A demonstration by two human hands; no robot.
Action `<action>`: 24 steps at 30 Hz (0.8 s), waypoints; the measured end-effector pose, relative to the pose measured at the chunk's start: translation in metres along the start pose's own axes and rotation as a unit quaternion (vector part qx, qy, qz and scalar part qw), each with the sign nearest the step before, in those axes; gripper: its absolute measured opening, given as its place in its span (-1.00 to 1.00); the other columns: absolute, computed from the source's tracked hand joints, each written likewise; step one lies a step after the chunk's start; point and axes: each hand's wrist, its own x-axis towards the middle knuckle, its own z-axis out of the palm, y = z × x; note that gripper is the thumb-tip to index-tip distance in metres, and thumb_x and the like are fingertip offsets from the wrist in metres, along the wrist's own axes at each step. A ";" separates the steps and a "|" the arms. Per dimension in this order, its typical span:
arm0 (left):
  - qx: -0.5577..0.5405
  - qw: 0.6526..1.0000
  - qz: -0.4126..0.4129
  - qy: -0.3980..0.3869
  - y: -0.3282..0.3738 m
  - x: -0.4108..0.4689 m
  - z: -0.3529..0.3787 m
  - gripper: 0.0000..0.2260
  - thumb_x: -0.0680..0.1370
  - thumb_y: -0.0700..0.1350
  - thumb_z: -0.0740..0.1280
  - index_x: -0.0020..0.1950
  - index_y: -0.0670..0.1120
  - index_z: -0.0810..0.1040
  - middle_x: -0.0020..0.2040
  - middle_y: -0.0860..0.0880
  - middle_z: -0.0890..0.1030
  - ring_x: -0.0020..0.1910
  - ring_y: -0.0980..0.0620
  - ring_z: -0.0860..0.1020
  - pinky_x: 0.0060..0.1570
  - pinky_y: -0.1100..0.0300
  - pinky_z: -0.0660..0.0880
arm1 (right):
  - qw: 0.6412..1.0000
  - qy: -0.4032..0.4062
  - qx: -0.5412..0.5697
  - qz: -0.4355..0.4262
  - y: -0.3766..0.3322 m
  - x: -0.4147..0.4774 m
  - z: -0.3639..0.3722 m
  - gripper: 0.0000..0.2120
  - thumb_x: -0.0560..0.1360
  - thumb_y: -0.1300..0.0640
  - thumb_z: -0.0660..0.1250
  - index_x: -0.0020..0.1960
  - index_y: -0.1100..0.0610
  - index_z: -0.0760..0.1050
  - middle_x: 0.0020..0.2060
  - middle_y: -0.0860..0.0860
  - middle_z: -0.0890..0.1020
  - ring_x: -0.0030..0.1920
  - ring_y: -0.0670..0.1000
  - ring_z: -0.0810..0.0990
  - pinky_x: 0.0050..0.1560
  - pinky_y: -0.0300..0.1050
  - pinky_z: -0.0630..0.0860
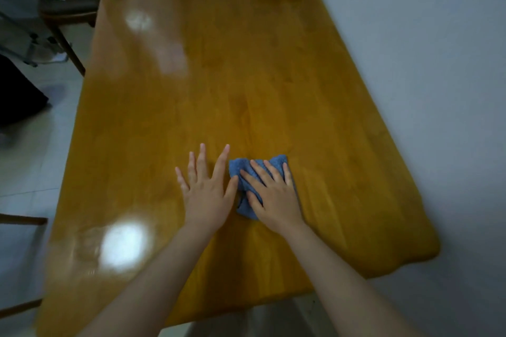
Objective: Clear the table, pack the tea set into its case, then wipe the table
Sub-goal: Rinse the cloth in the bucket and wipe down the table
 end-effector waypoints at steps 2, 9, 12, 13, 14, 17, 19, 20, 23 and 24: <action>0.003 1.000 -0.006 -0.008 0.007 -0.008 0.002 -0.46 0.61 0.22 0.02 0.54 0.28 -0.14 0.59 -0.03 -0.15 0.56 -0.09 -0.21 0.45 -0.21 -0.25 | 1.000 -0.002 -0.005 0.009 0.001 -0.011 -0.001 -0.52 0.62 -0.17 -0.02 0.51 -0.15 0.24 0.53 -0.10 0.24 0.54 0.04 0.16 0.49 0.31 -0.08; 0.000 0.999 -0.033 -0.007 0.028 -0.031 0.010 -0.45 0.61 0.22 0.03 0.56 0.25 -0.11 0.60 -0.05 -0.14 0.56 -0.10 -0.20 0.46 -0.19 -0.24 | 0.999 -0.018 -0.044 0.014 0.028 -0.056 -0.005 -0.45 0.59 -0.28 0.00 0.54 -0.17 0.15 0.55 -0.07 0.17 0.56 0.09 0.08 0.41 0.47 -0.02; 0.013 0.999 -0.039 -0.002 0.030 -0.034 0.011 -0.45 0.61 0.21 0.04 0.55 0.27 -0.10 0.60 -0.05 -0.13 0.56 -0.11 -0.19 0.46 -0.20 -0.23 | 0.998 -0.014 -0.050 0.031 0.049 -0.076 -0.011 -0.42 0.58 -0.32 -0.01 0.55 -0.18 0.12 0.56 -0.07 0.13 0.57 0.12 0.01 0.41 0.48 -0.06; 0.015 0.999 -0.041 -0.003 0.031 -0.035 0.011 -0.45 0.61 0.21 0.04 0.55 0.27 -0.10 0.60 -0.05 -0.14 0.56 -0.11 -0.20 0.46 -0.20 -0.23 | 0.998 -0.014 -0.052 0.037 0.057 -0.080 -0.013 -0.41 0.57 -0.34 -0.02 0.55 -0.18 0.12 0.56 -0.08 0.13 0.57 0.13 0.01 0.42 0.48 -0.07; 0.017 0.999 -0.042 -0.005 0.032 -0.035 0.011 -0.46 0.61 0.21 0.04 0.55 0.27 -0.11 0.60 -0.05 -0.15 0.56 -0.11 -0.21 0.46 -0.20 -0.24 | 0.998 -0.014 -0.054 0.042 0.064 -0.084 -0.015 -0.40 0.56 -0.36 -0.02 0.55 -0.18 0.13 0.56 -0.08 0.13 0.57 0.14 0.00 0.42 0.48 -0.07; 0.017 0.999 -0.040 -0.019 0.039 -0.038 0.013 -0.47 0.61 0.22 0.00 0.54 0.28 -0.14 0.59 -0.04 -0.19 0.55 -0.10 -0.24 0.45 -0.20 -0.27 | 0.997 -0.018 -0.058 0.056 0.088 -0.092 -0.020 -0.38 0.55 -0.38 -0.04 0.54 -0.16 0.16 0.56 -0.06 0.15 0.57 0.15 0.01 0.42 0.48 -0.06; 0.014 0.999 -0.036 -0.022 0.044 -0.037 0.015 -0.47 0.61 0.23 -0.01 0.54 0.28 -0.15 0.59 -0.04 -0.19 0.55 -0.10 -0.25 0.45 -0.21 -0.29 | 0.996 -0.017 -0.064 0.067 0.105 -0.094 -0.024 -0.36 0.55 -0.40 -0.07 0.55 -0.15 0.15 0.56 -0.05 0.15 0.56 0.16 0.03 0.42 0.47 -0.05; 0.013 0.999 -0.034 -0.021 0.048 -0.036 0.016 -0.47 0.61 0.23 -0.01 0.54 0.28 -0.14 0.59 -0.04 -0.19 0.55 -0.10 -0.25 0.45 -0.21 -0.29 | 0.995 -0.017 -0.067 0.075 0.115 -0.094 -0.026 -0.35 0.55 -0.40 -0.09 0.55 -0.15 0.14 0.56 -0.05 0.14 0.56 0.16 0.03 0.42 0.46 -0.05; 0.009 0.999 -0.031 -0.018 0.059 -0.032 0.021 -0.46 0.61 0.22 0.01 0.55 0.27 -0.13 0.59 -0.05 -0.19 0.55 -0.11 -0.25 0.45 -0.21 -0.28 | 0.992 -0.014 -0.074 0.100 0.147 -0.090 -0.034 -0.34 0.55 -0.40 -0.11 0.56 -0.15 0.11 0.57 -0.05 0.11 0.56 0.15 0.03 0.44 0.42 -0.04; 0.008 0.999 -0.030 -0.019 0.064 -0.031 0.022 -0.46 0.62 0.22 0.02 0.55 0.27 -0.12 0.59 -0.06 -0.18 0.55 -0.11 -0.25 0.45 -0.20 -0.28 | 0.991 -0.013 -0.074 0.110 0.156 -0.086 -0.036 -0.34 0.54 -0.40 -0.11 0.56 -0.15 0.11 0.57 -0.05 0.10 0.56 0.15 0.03 0.45 0.40 -0.04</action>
